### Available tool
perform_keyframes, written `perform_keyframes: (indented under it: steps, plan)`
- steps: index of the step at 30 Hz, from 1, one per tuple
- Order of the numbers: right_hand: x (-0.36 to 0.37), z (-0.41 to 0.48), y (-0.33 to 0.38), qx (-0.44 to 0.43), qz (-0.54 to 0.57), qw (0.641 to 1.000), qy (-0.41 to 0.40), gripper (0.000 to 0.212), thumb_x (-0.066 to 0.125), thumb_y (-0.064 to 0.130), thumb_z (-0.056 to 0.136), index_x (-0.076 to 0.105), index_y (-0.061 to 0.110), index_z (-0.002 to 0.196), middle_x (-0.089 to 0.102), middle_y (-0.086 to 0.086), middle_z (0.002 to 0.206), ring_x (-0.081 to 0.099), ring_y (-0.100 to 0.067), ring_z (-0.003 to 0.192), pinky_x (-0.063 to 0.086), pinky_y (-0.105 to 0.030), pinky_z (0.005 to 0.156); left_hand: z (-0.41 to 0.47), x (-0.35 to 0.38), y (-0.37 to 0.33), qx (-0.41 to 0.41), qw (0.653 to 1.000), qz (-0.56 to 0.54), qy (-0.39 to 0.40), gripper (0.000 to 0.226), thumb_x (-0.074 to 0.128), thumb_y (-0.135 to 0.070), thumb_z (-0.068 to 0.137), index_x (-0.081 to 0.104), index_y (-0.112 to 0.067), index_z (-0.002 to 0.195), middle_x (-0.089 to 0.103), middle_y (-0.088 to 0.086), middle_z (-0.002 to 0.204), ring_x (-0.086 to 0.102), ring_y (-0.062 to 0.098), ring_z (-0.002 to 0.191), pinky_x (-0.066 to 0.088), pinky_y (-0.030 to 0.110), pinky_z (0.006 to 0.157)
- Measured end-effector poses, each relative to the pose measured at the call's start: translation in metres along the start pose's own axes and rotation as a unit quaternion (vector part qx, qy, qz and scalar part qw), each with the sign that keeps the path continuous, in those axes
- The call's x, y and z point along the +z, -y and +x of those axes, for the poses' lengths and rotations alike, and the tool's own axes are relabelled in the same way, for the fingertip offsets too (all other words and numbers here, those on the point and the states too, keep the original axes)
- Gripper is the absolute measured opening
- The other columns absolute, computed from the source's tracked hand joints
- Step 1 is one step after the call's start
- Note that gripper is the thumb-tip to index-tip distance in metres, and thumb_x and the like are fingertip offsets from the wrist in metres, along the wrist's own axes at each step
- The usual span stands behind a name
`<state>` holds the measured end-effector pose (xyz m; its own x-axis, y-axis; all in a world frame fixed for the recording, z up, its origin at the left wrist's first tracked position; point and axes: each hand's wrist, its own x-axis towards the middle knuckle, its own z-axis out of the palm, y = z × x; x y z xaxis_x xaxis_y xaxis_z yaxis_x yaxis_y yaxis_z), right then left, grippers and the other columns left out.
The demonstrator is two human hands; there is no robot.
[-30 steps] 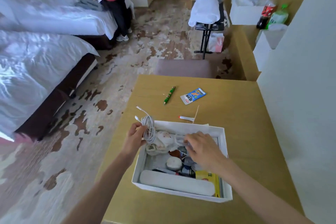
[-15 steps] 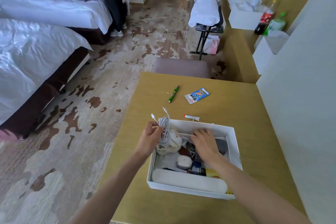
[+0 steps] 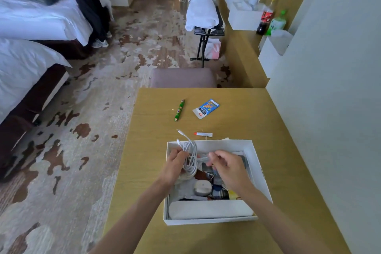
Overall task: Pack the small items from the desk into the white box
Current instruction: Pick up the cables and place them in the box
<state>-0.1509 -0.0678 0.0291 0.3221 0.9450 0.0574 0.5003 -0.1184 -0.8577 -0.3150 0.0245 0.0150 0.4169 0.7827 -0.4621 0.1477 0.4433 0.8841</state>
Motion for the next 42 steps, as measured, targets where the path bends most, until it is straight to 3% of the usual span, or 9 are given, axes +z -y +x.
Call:
perform_keyframes:
  steps: [4,9,13,22,29,32,36,39,42]
  plan:
    - [-0.003,0.004,0.001,0.019,-0.017,0.998,-0.064,0.027,0.054,0.025,0.097,0.067,0.015,0.076,0.068,0.014,0.064,0.063,-0.003,0.061,0.047,-0.015,0.061,0.006,0.014,-0.006,-0.029,0.998,-0.044,0.042,0.036,0.055,-0.027,0.085,0.052,-0.001,0.11,0.057,0.027,0.114,0.06,0.037,0.104,0.05,0.051,0.092]
    - [-0.01,0.006,0.001,0.012,-0.1,0.993,-0.062,0.027,0.049,0.03,0.099,0.06,0.014,0.08,0.064,0.0,0.062,0.055,-0.013,0.051,0.046,-0.036,0.055,0.009,0.019,-0.01,0.011,0.992,-0.018,0.123,0.028,0.071,-0.023,0.08,0.059,-0.012,0.103,0.071,0.005,0.081,0.069,0.018,0.073,0.055,0.03,0.065]
    - [-0.01,0.007,0.008,0.015,-0.118,0.991,-0.064,0.023,0.05,0.024,0.099,0.058,0.017,0.079,0.056,0.006,0.058,0.046,-0.005,0.048,0.037,-0.027,0.051,0.012,0.02,-0.011,0.005,0.993,-0.077,0.089,0.013,0.062,-0.006,0.087,0.054,-0.003,0.098,0.066,0.003,0.069,0.064,0.013,0.059,0.056,0.035,0.063]
    - [-0.016,0.012,0.008,0.076,0.036,0.985,-0.148,0.032,0.048,0.031,0.098,0.056,0.029,0.068,0.062,0.005,0.065,0.053,-0.011,0.056,0.043,-0.028,0.054,0.021,0.016,-0.016,0.015,0.995,-0.061,0.08,0.02,0.058,-0.004,0.089,0.052,0.0,0.107,0.069,0.012,0.072,0.067,0.021,0.065,0.057,0.036,0.063]
    - [-0.027,0.017,-0.012,0.168,0.136,0.976,-0.042,0.027,0.052,0.026,0.099,0.07,0.015,0.082,0.071,0.0,0.076,0.063,-0.005,0.065,0.045,-0.013,0.055,0.025,0.018,0.0,0.065,0.989,0.128,0.037,0.02,0.053,-0.018,0.094,0.045,-0.007,0.108,0.073,0.008,0.084,0.068,0.01,0.071,0.049,0.02,0.058]
    - [-0.036,0.014,-0.016,0.2,0.149,0.968,0.018,0.015,0.061,0.035,0.092,0.07,0.022,0.092,0.075,0.004,0.085,0.069,-0.007,0.08,0.045,-0.011,0.061,0.03,0.025,0.0,0.068,0.982,0.17,0.034,0.021,0.052,-0.023,0.092,0.045,-0.01,0.107,0.074,0.002,0.081,0.067,0.014,0.077,0.051,0.029,0.068]
    - [-0.036,0.008,-0.018,0.175,0.181,0.966,0.058,0.02,0.069,0.036,0.087,0.072,0.022,0.1,0.075,0.002,0.088,0.07,-0.008,0.079,0.05,-0.014,0.064,0.032,0.041,-0.004,0.035,0.996,0.014,0.075,0.022,0.057,-0.017,0.09,0.047,-0.01,0.109,0.074,0.008,0.083,0.068,0.023,0.08,0.057,0.045,0.078]
    - [-0.029,0.009,-0.019,0.117,0.115,0.986,-0.001,0.015,0.068,0.027,0.089,0.075,0.016,0.095,0.075,0.002,0.081,0.069,-0.015,0.073,0.055,-0.029,0.069,0.032,0.053,-0.001,0.034,0.996,-0.013,0.079,0.013,0.063,-0.017,0.087,0.055,-0.011,0.096,0.072,0.011,0.083,0.063,0.024,0.077,0.053,0.041,0.069]
    - [-0.027,0.012,-0.018,0.083,0.101,0.991,-0.008,0.01,0.072,0.018,0.085,0.076,0.017,0.094,0.074,0.008,0.079,0.067,-0.006,0.07,0.054,-0.023,0.068,0.031,0.063,0.003,0.027,0.995,-0.045,0.088,0.01,0.065,-0.015,0.088,0.058,-0.008,0.089,0.067,0.011,0.077,0.067,0.02,0.068,0.053,0.033,0.061]
